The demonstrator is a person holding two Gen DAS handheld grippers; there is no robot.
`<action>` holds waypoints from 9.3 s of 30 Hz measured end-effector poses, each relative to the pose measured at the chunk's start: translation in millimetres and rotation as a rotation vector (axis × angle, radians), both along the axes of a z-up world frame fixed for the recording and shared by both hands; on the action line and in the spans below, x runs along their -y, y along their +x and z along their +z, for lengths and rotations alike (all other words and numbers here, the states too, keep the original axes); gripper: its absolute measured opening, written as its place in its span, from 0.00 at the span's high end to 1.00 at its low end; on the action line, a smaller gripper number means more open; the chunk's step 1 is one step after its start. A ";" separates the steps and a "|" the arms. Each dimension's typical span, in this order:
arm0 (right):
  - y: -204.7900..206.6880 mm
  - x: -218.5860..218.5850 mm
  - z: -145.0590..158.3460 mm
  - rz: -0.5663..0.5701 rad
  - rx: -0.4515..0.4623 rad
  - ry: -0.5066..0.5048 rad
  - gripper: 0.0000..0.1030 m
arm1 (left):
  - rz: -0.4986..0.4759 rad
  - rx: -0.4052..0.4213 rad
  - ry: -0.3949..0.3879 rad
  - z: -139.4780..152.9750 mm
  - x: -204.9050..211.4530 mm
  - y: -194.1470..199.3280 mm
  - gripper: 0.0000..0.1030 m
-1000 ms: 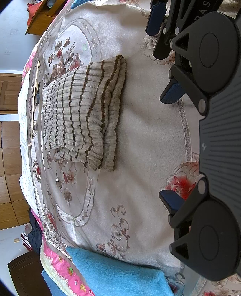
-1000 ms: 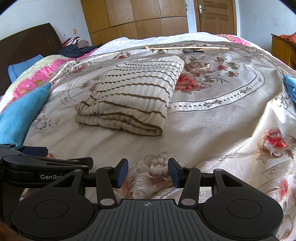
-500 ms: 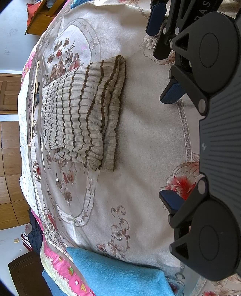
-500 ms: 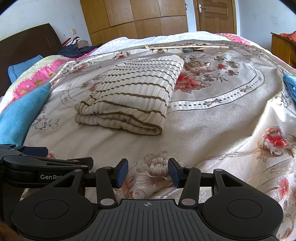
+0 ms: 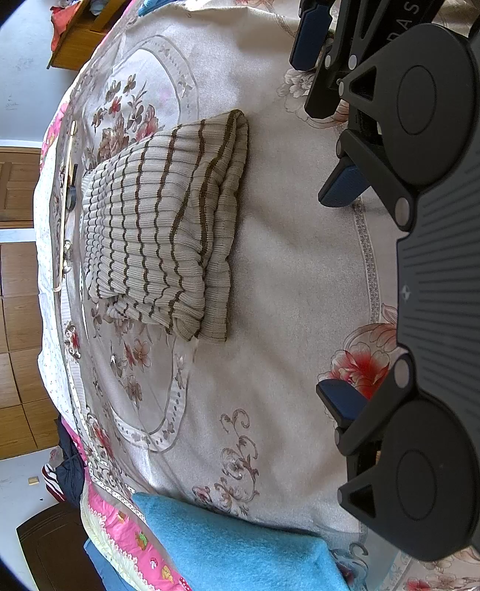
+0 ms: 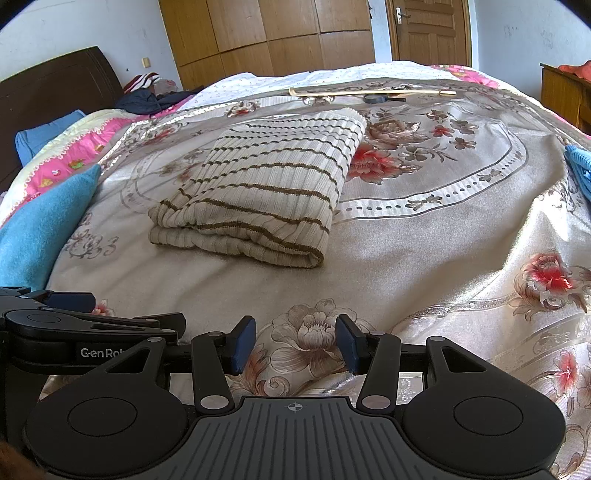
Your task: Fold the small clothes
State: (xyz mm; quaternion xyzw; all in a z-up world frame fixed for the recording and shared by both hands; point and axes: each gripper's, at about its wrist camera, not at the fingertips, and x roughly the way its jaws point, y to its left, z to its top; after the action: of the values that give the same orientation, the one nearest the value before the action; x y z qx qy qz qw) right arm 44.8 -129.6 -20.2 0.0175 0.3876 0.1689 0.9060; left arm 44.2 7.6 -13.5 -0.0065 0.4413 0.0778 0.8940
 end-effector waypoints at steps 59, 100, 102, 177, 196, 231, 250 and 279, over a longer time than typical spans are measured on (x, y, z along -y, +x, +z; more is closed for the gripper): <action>-0.6 -0.5 -3.8 -0.004 -0.009 -0.001 0.54 | -0.001 -0.013 0.004 -3.4 -0.7 -1.4 0.00; -1.7 -0.7 -6.7 0.001 -0.013 -0.008 0.53 | 0.019 -0.055 -0.021 -7.5 -2.1 2.9 0.00; -1.5 -0.7 -6.6 0.002 -0.013 -0.008 0.53 | 0.021 -0.057 -0.023 -7.9 -2.2 3.0 0.00; 219.5 -1.2 -2.4 -0.052 -0.150 0.282 0.26 | -0.148 0.055 -0.241 -3.8 -93.0 192.2 0.00; 223.5 -63.2 11.1 0.050 -0.182 0.209 0.43 | -0.002 0.131 -0.460 -2.5 -131.6 113.4 0.45; 204.3 -191.8 50.3 0.222 -0.118 0.125 0.64 | 0.016 0.321 -0.504 9.5 -143.2 40.1 0.40; 119.2 -55.4 26.7 0.120 -0.033 0.092 0.60 | 0.105 0.170 -0.238 13.5 -121.5 69.8 0.37; 40.9 -17.1 15.9 0.033 -0.068 0.127 0.56 | -0.003 0.049 -0.129 23.1 -33.2 17.5 0.14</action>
State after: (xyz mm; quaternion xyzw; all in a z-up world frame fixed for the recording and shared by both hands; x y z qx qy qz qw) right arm 85.7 -112.5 -4.4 0.0744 0.4069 0.2073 0.8865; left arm 61.7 40.7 9.6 -0.0654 0.4234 0.0477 0.9023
